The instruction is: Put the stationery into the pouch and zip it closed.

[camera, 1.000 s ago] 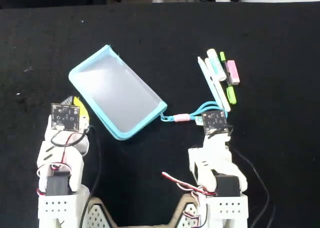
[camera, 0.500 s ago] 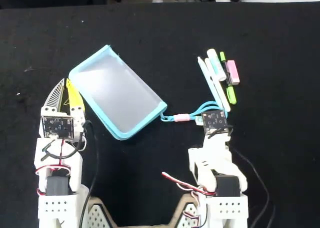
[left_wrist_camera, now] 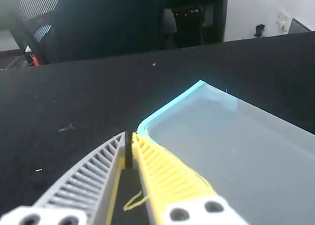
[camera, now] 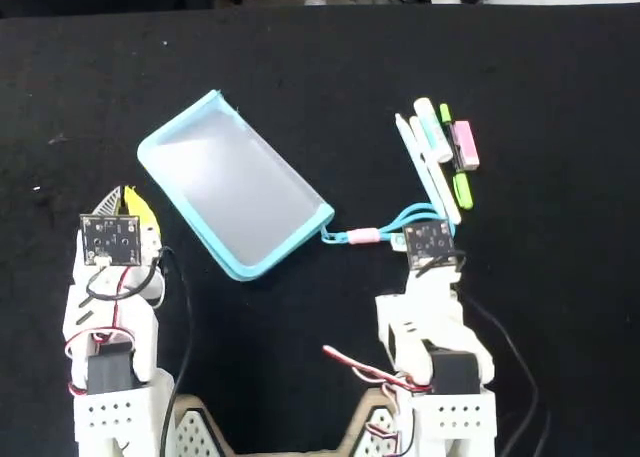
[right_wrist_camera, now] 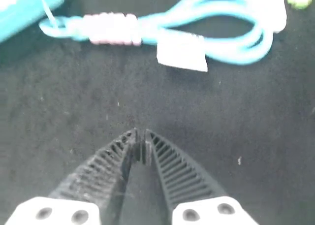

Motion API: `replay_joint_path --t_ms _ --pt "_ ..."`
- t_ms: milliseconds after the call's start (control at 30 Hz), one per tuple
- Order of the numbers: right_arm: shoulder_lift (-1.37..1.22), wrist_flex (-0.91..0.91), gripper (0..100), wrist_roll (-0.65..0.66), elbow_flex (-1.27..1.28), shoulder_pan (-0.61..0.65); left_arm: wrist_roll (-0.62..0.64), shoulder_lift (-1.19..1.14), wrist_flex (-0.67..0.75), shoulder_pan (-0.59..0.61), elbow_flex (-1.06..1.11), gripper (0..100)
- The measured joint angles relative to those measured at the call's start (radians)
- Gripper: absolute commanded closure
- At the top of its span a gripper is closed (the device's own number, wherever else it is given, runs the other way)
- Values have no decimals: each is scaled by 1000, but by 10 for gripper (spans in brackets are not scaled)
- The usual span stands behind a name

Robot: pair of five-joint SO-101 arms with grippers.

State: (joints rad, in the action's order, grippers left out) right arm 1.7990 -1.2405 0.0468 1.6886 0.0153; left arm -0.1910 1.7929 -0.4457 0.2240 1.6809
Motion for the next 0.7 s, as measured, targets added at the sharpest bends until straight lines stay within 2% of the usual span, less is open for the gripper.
replay_joint_path --t_ms 267,367,500,700 --pt "0 407 982 0 0 15 0 0 -69 3 0 968" --pt "0 499 959 6 0 15 6 0 -83 3 0 892" --pt "0 537 883 118 -6 43 31 0 -140 -17 0 793" --pt "0 459 878 163 -150 100 250 0 -189 -2 0 766"
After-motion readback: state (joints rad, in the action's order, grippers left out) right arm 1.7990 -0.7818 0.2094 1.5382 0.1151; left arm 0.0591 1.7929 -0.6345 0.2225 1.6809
